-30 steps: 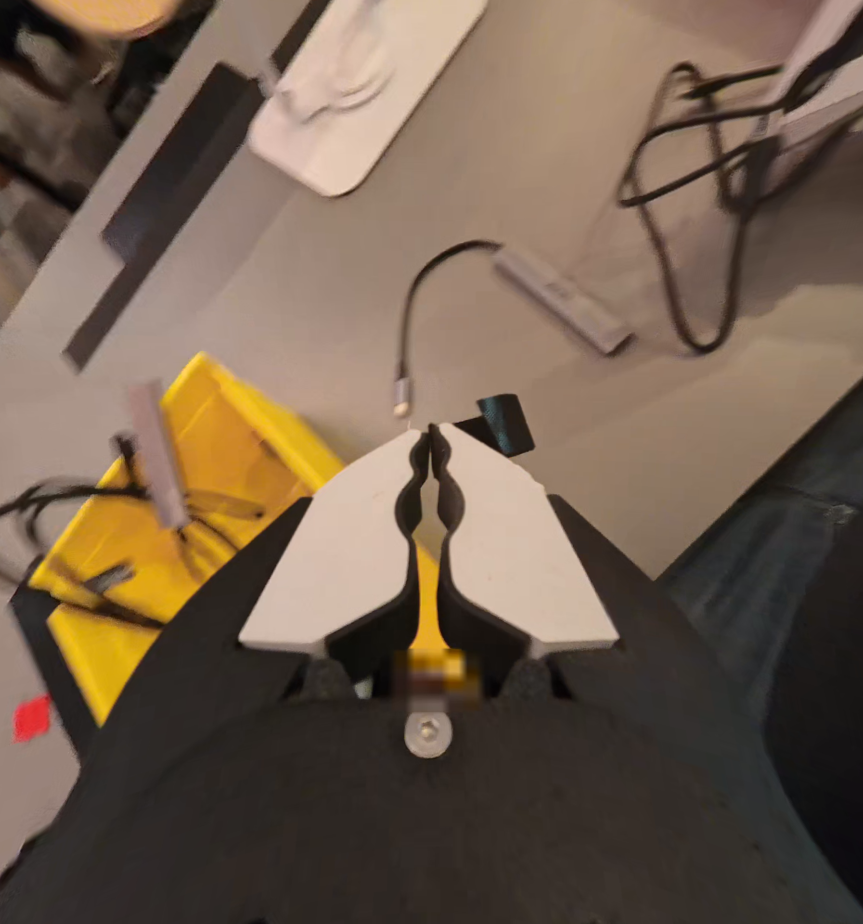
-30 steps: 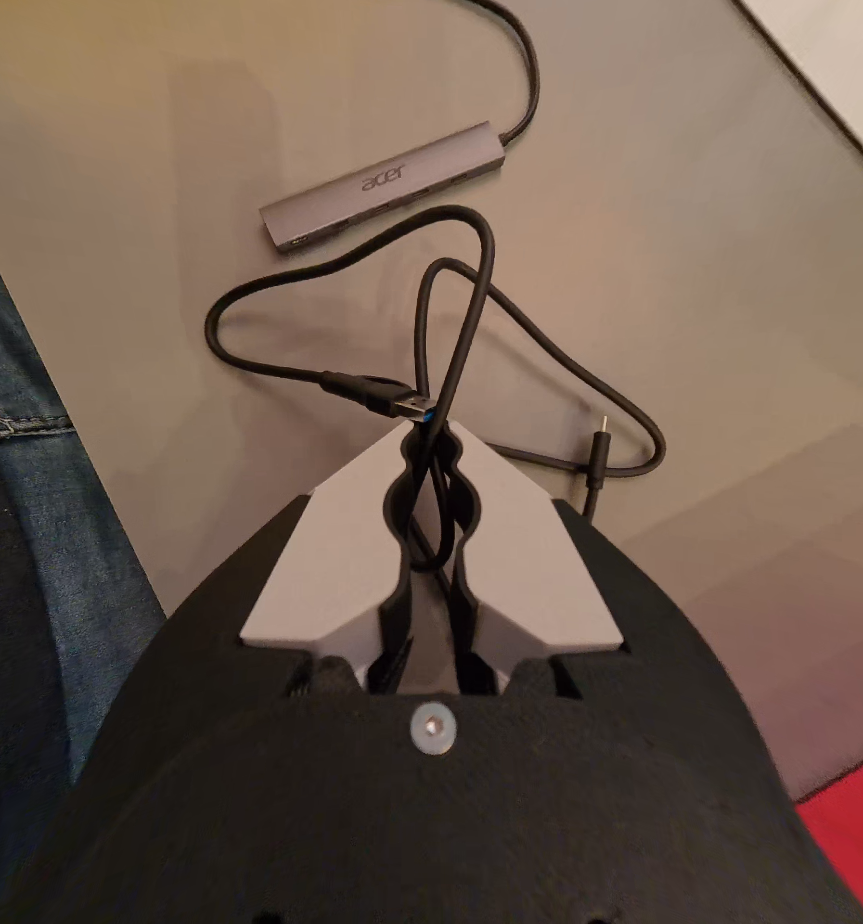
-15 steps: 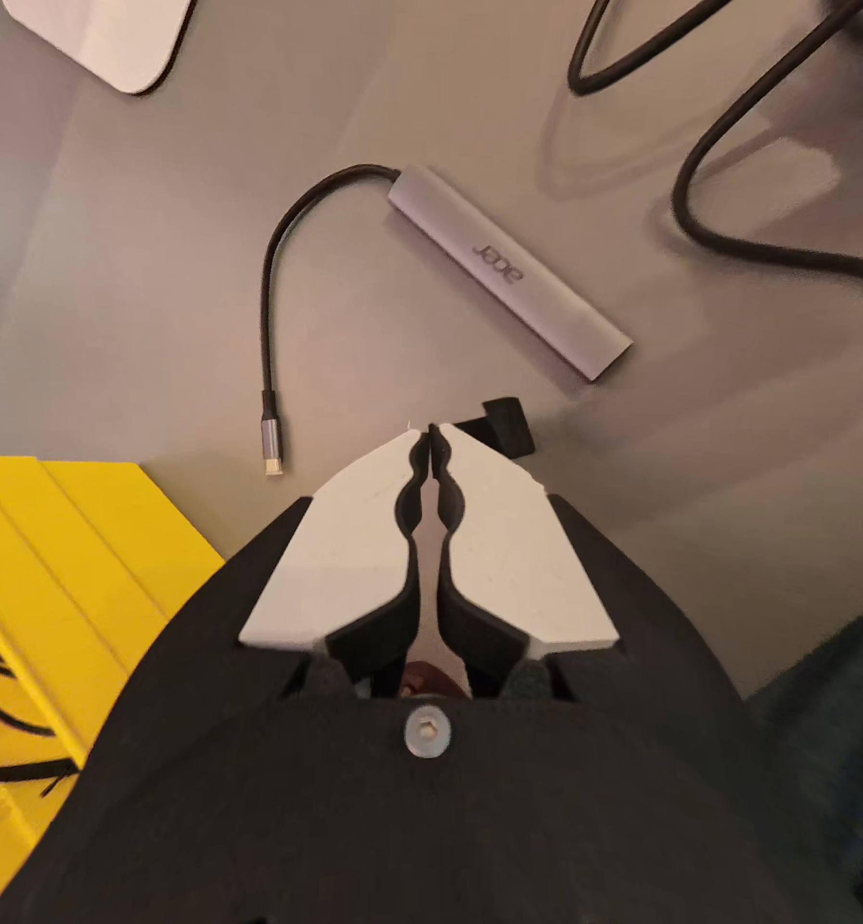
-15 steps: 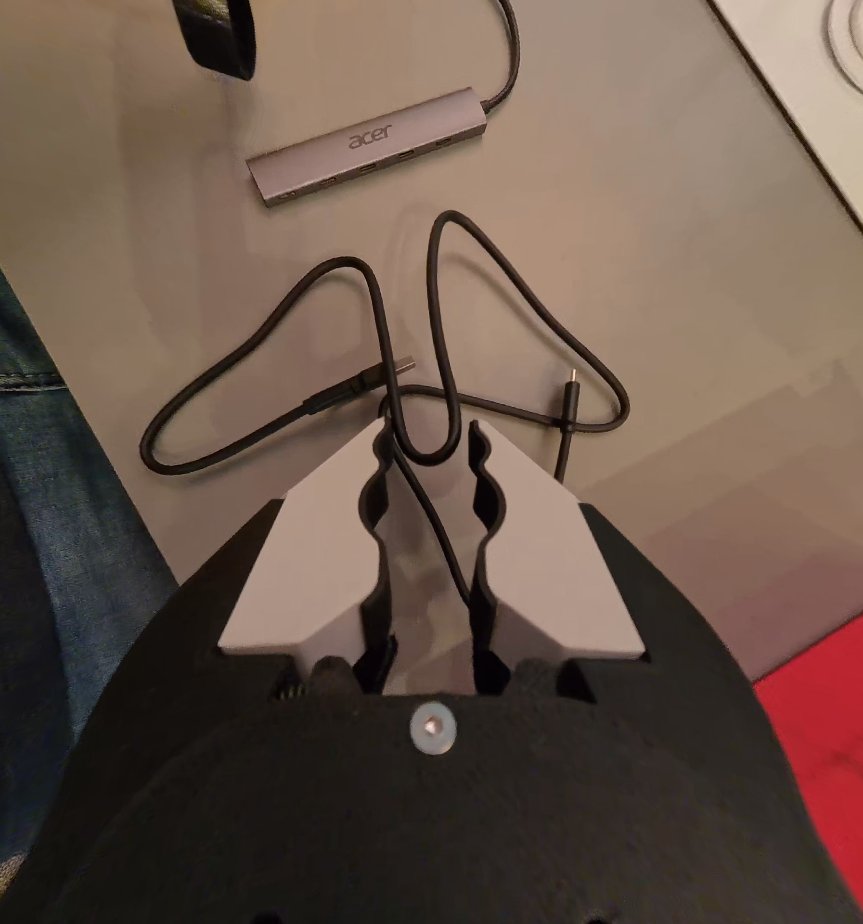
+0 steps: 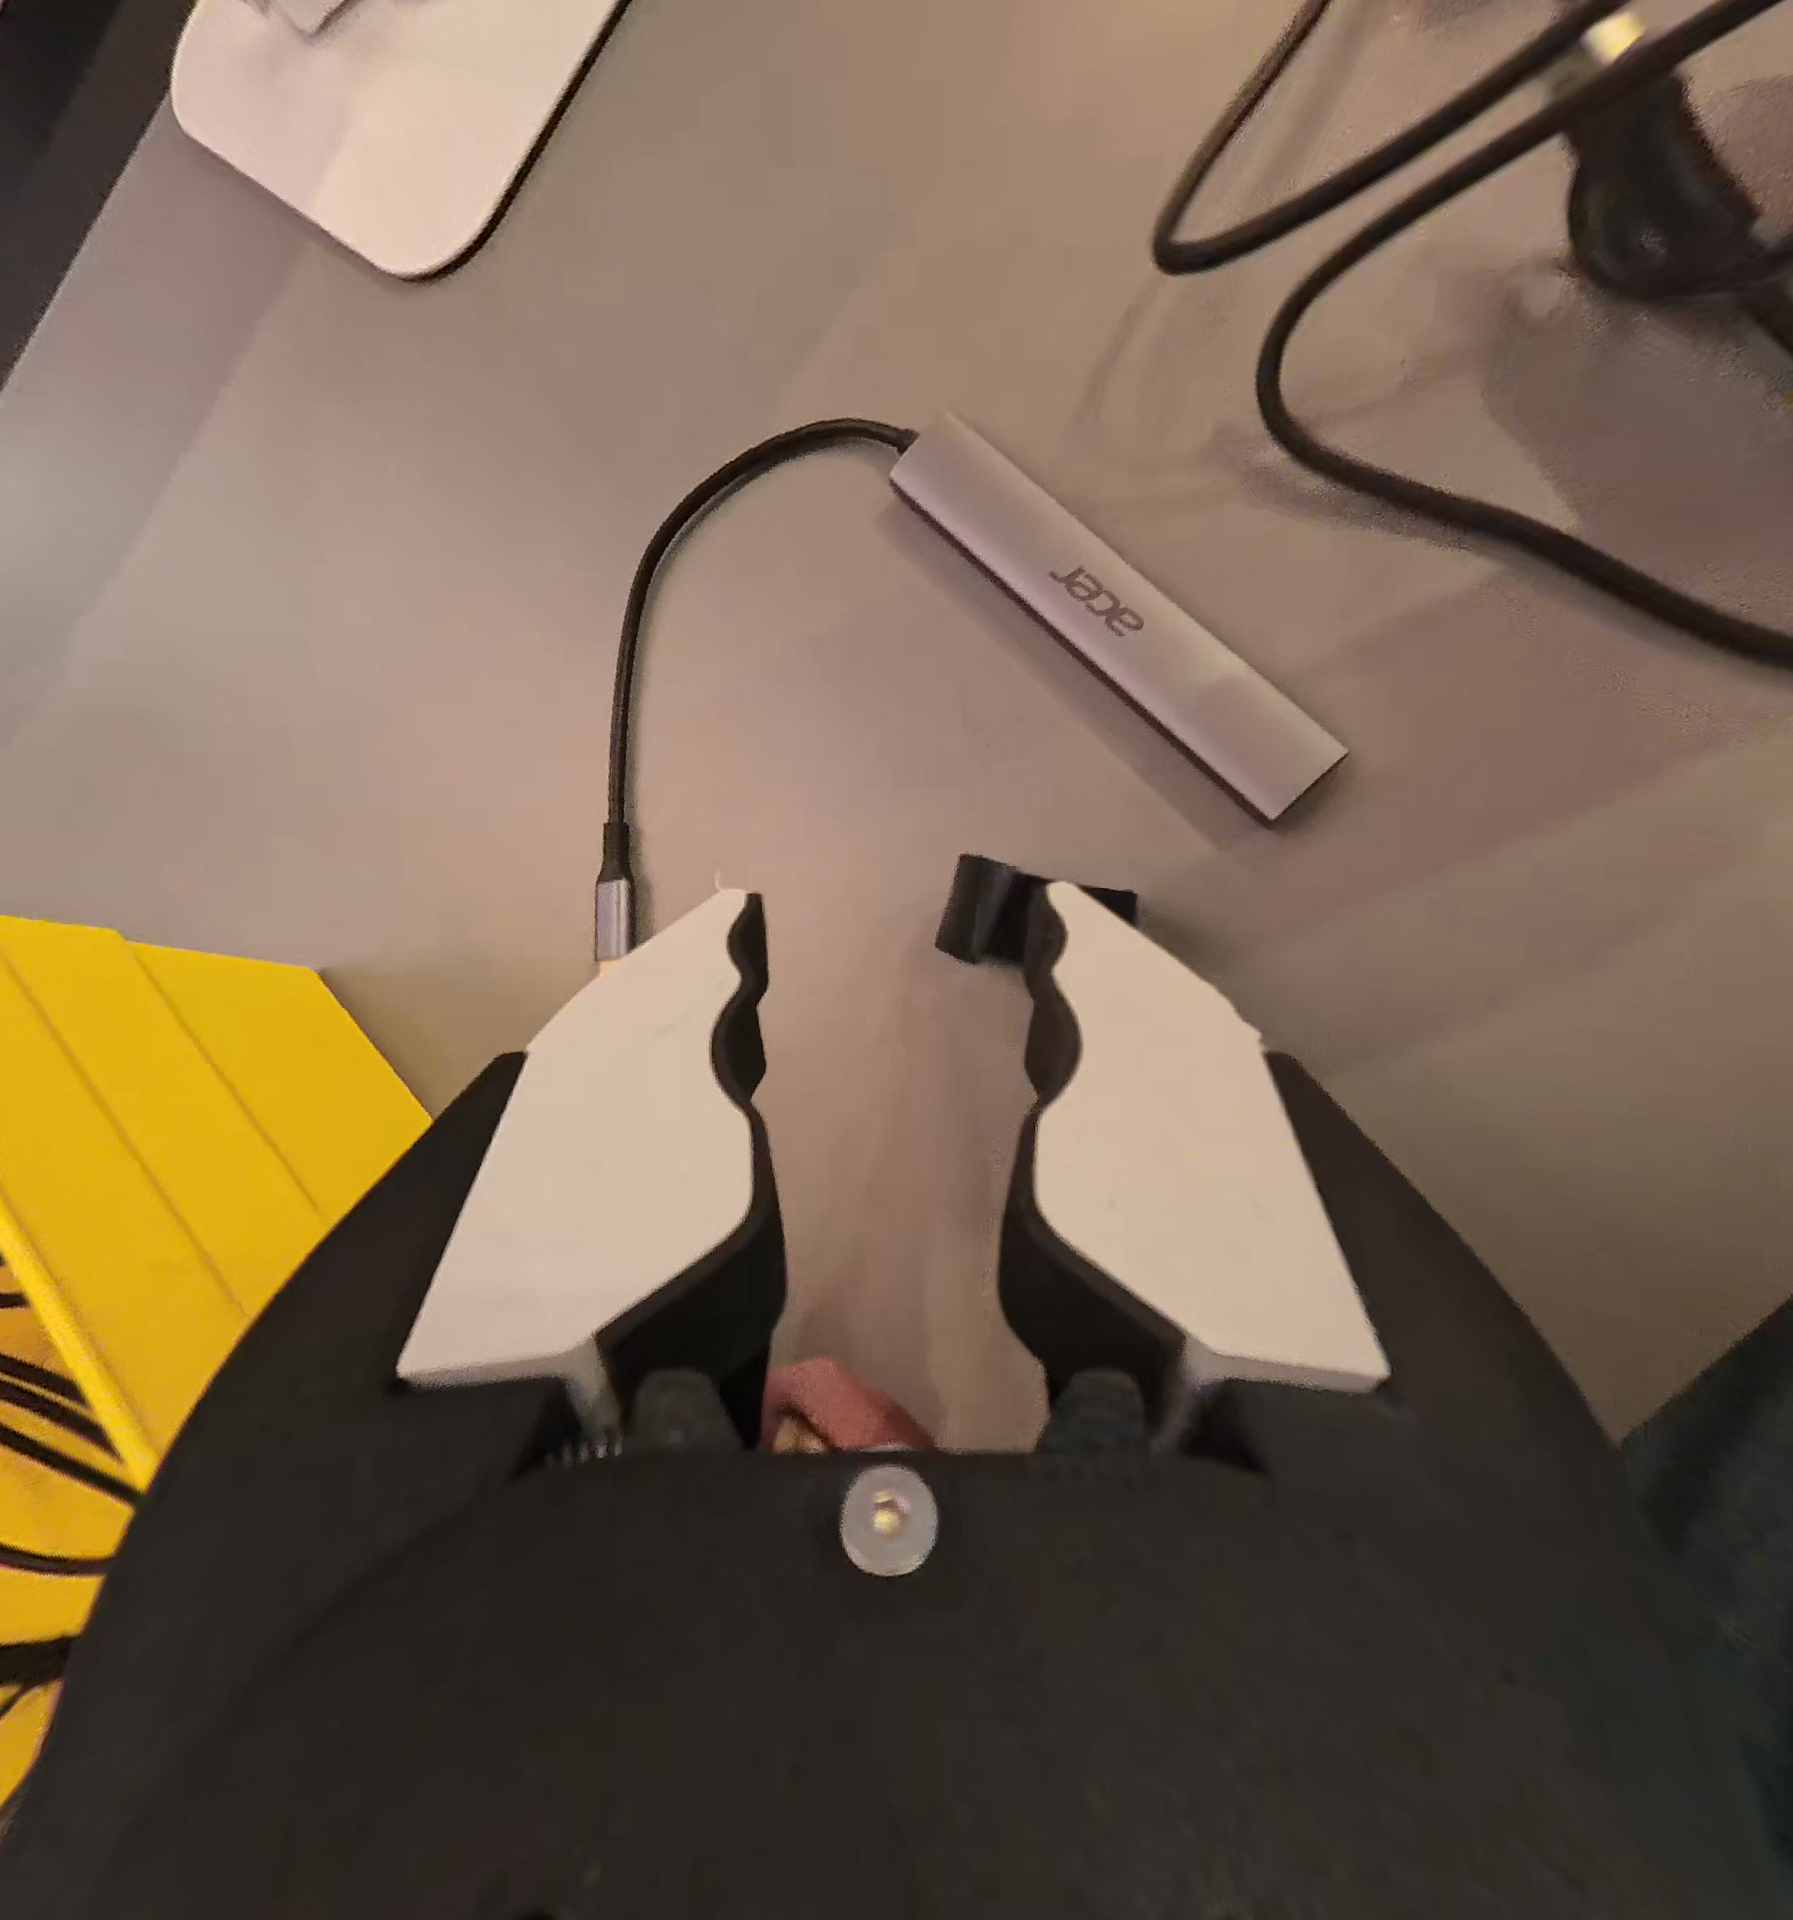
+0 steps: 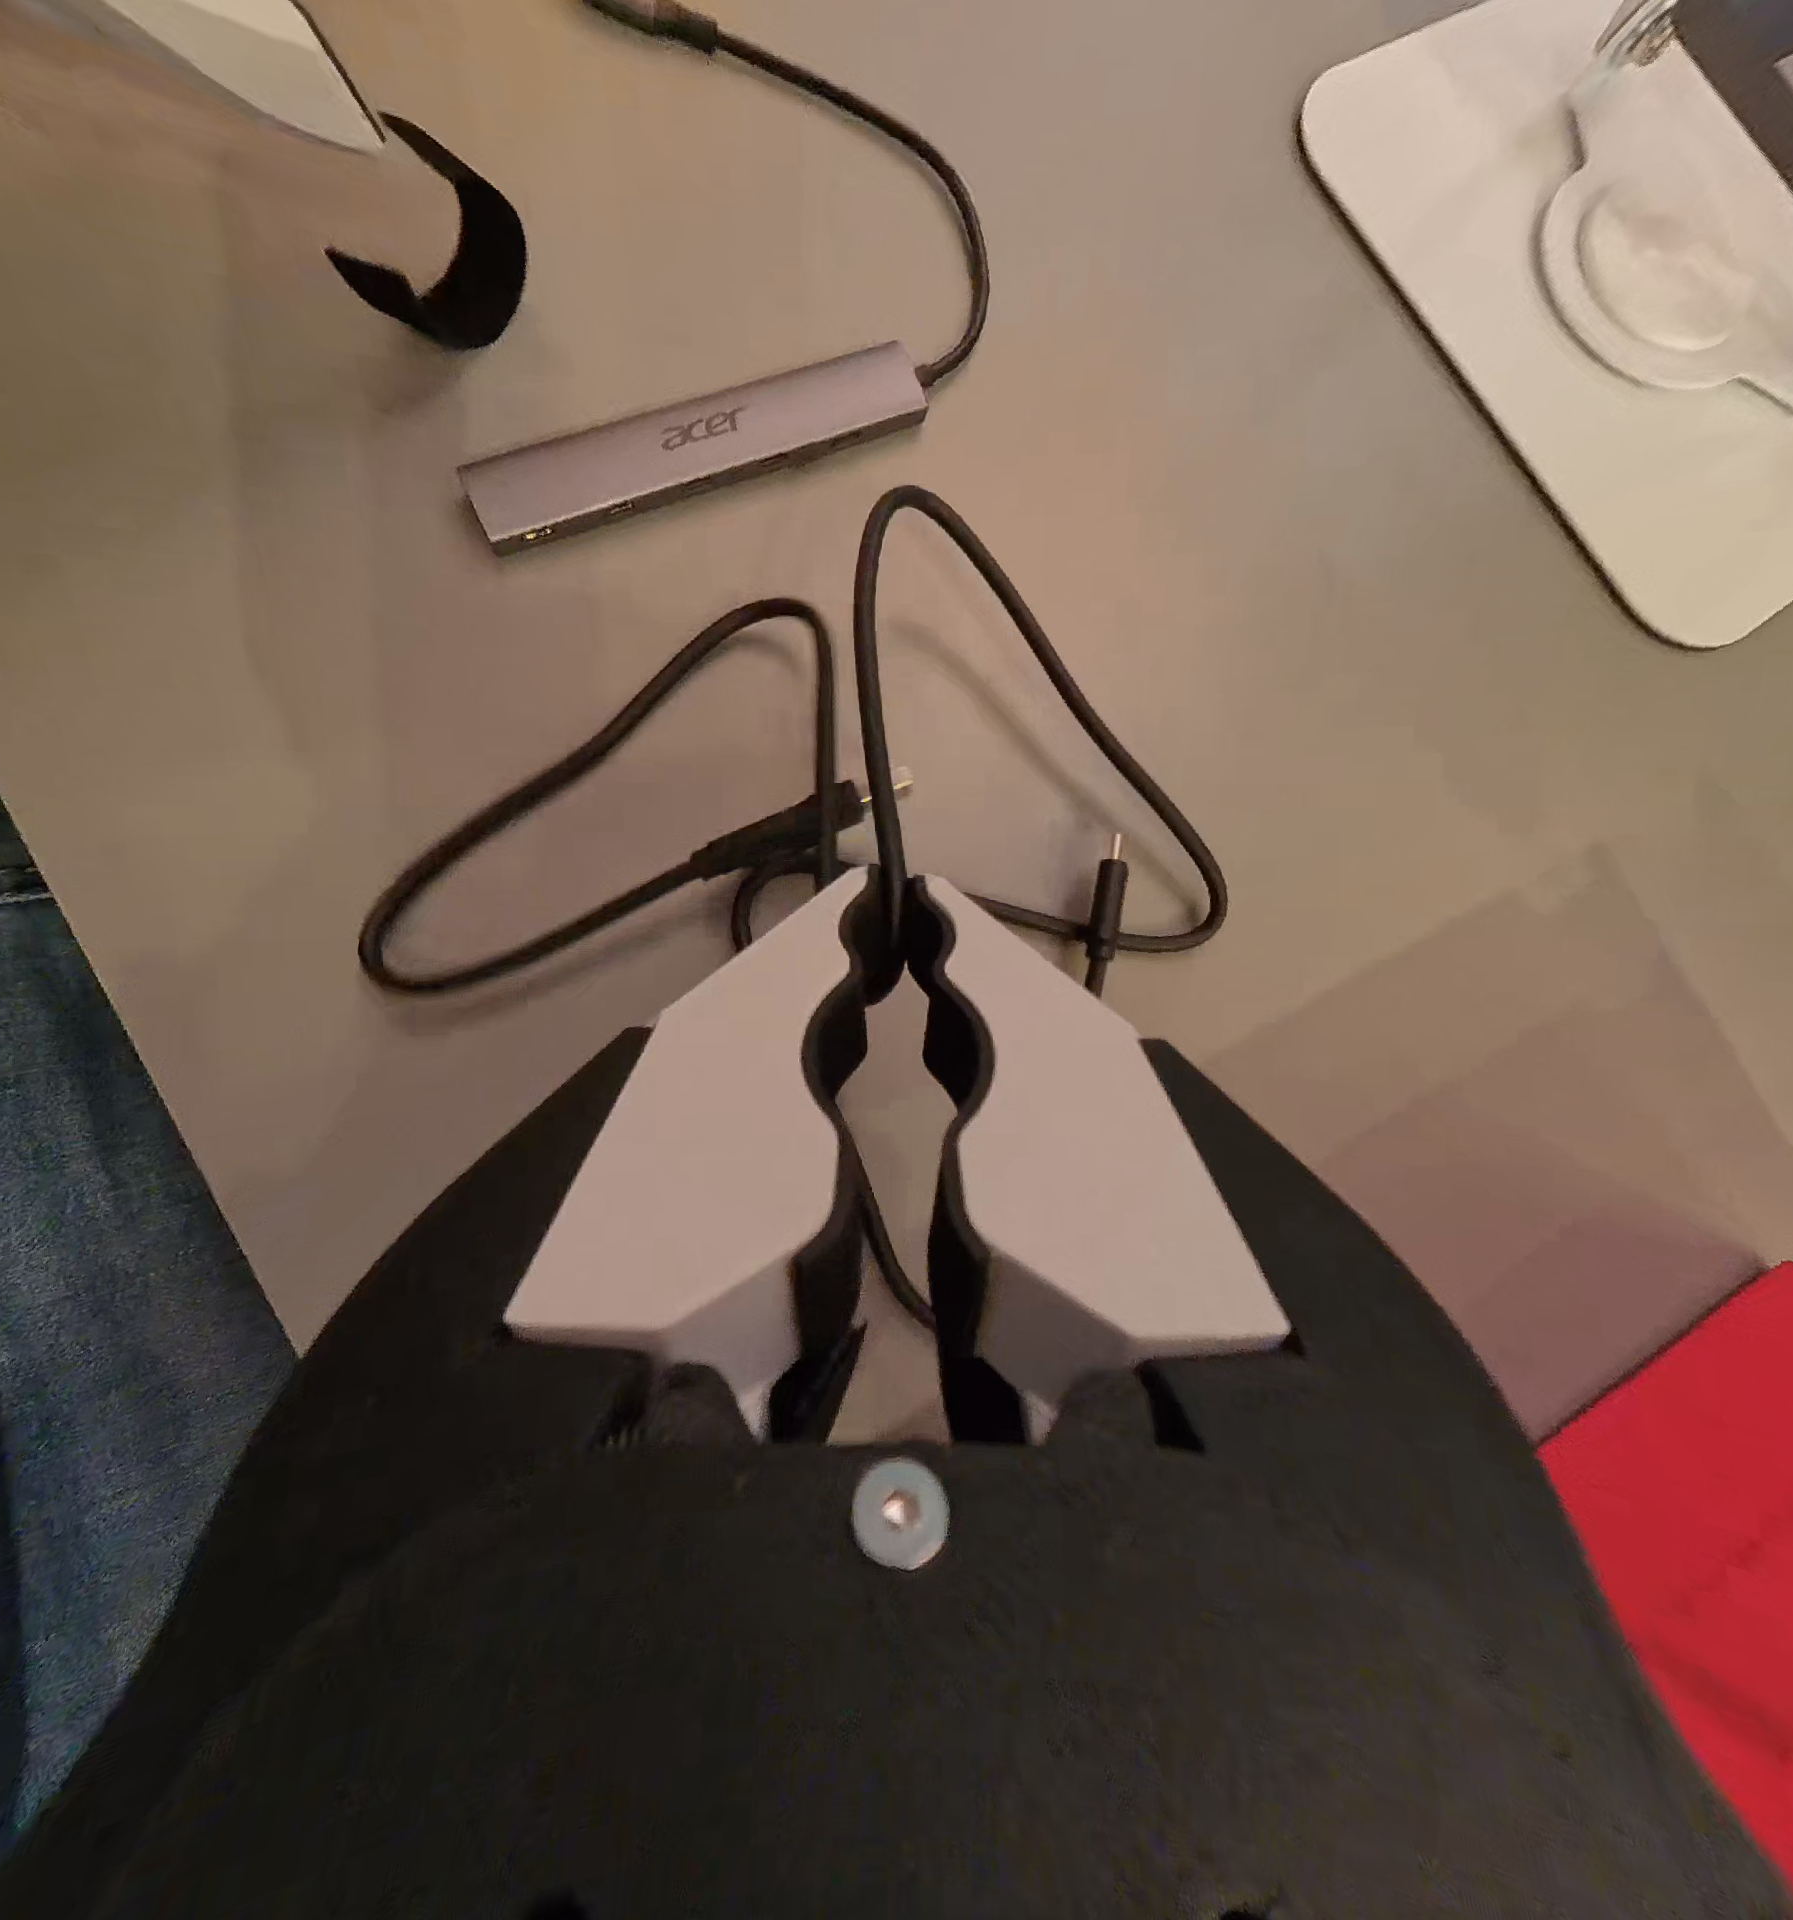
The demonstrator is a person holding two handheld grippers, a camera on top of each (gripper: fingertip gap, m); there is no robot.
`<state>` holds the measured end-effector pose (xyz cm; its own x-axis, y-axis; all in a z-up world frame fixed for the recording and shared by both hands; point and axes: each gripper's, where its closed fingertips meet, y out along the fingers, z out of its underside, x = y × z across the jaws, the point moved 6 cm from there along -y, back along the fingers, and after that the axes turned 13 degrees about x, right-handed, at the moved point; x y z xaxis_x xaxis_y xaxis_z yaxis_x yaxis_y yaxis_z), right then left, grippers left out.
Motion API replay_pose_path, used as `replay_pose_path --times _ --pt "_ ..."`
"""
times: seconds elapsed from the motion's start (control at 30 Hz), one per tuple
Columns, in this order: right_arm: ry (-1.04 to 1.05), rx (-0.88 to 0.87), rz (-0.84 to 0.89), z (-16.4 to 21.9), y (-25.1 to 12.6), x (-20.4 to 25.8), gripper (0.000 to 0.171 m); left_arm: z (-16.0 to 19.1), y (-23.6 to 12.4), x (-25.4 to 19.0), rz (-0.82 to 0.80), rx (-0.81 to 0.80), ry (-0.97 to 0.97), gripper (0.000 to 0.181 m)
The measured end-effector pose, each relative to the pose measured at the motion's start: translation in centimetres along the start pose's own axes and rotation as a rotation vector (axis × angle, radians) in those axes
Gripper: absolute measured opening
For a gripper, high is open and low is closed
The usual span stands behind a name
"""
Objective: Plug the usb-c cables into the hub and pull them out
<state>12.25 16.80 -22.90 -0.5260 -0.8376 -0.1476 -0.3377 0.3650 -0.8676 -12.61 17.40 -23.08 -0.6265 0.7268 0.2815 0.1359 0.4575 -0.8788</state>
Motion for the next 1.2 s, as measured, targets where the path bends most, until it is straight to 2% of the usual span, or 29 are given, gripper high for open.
replay_pose_path --times 0.2,0.33,0.4,0.5,0.57,0.67,0.77,0.97,1.1,1.17,1.2 --pt "-0.052 0.006 0.023 -0.4 -0.8 -0.3 0.003 -1.5 -2.4 -0.2 -0.033 -0.096 0.054 0.05" --pt "-0.161 0.067 0.035 0.0 -0.7 0.0 0.035 -3.4 -3.3 -1.5 -0.048 -0.126 0.146 0.05" --pt "-0.217 0.113 0.038 0.2 -0.3 0.1 0.04 -4.5 -3.3 -2.7 -0.026 -0.138 0.188 0.051" --pt "-0.267 0.146 0.041 -0.2 1.0 0.0 0.036 -6.0 -2.6 -4.0 -0.019 -0.146 0.254 0.051" --pt "-0.316 0.217 0.069 0.1 2.3 0.0 0.022 -6.9 -2.2 -4.7 -0.003 -0.155 0.272 0.051" --pt "-0.305 0.208 0.073 -0.2 2.9 -0.3 0.011 -8.0 -1.9 -5.5 0.011 -0.19 0.308 0.051" --pt "-0.28 0.132 0.057 -1.0 1.7 -0.8 0.002 -9.2 -1.6 -6.3 -0.02 -0.233 0.387 0.055" --pt "-0.365 0.062 0.072 -2.5 -1.5 -0.9 0.0 -12.1 -1.5 -7.4 -0.084 -0.295 0.556 0.061" --pt "-0.432 0.022 0.071 -3.1 -3.4 -0.5 0.0 -12.9 -1.4 -7.7 -0.085 -0.278 0.613 0.039" --pt "-0.455 0.002 0.073 -3.3 -4.1 -0.3 0.0 -12.9 -1.5 -7.7 -0.109 -0.281 0.631 0.007" --pt "-0.454 -0.008 0.078 -3.5 -4.4 -0.4 0.0 -12.9 -1.6 -7.7 -0.113 -0.286 0.63 0.002"
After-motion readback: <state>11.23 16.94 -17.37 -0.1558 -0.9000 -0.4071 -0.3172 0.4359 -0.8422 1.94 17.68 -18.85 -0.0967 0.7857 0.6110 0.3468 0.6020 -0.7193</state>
